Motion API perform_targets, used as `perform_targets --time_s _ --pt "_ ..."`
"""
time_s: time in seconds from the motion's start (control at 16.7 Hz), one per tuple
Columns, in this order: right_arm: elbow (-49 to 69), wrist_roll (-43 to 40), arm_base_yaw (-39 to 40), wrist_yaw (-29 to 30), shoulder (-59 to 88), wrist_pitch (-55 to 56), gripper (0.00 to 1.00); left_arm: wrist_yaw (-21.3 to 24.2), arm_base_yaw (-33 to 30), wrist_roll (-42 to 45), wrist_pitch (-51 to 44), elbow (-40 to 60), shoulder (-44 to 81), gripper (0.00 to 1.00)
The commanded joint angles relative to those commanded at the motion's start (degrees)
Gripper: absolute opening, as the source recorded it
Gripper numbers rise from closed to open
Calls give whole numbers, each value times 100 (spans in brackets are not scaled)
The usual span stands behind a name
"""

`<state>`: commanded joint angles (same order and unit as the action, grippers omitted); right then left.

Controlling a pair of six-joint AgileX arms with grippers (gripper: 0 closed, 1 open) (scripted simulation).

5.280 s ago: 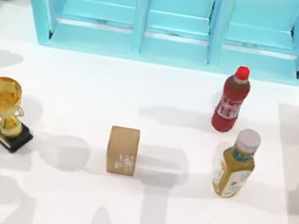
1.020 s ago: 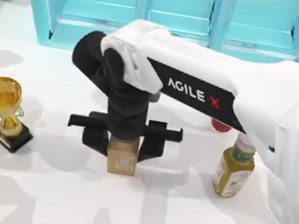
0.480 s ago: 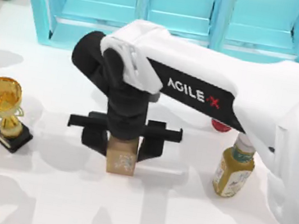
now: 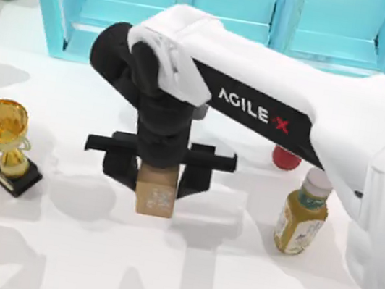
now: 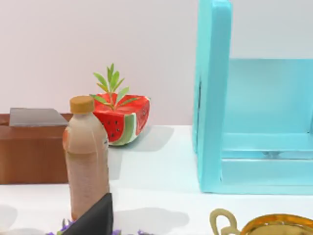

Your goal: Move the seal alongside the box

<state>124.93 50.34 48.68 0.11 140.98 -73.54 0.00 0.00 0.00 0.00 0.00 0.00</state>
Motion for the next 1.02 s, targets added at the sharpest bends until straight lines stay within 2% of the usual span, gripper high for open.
perform_targets --time_s 0.24,0.6,0.78,1.02 --pt "481 -12 0 -6 -35 -544 0 0 0 0 0 0 0 100" --pt "435 -14 37 -41 -90 -544 0 0 0 0 0 0 0 100" --pt "104 -115 190 -237 -642 -587 0 0 0 0 0 0 0 100" --pt "-880 -511 144 -526 -2132 -591 0 0 0 0 0 0 0 100"
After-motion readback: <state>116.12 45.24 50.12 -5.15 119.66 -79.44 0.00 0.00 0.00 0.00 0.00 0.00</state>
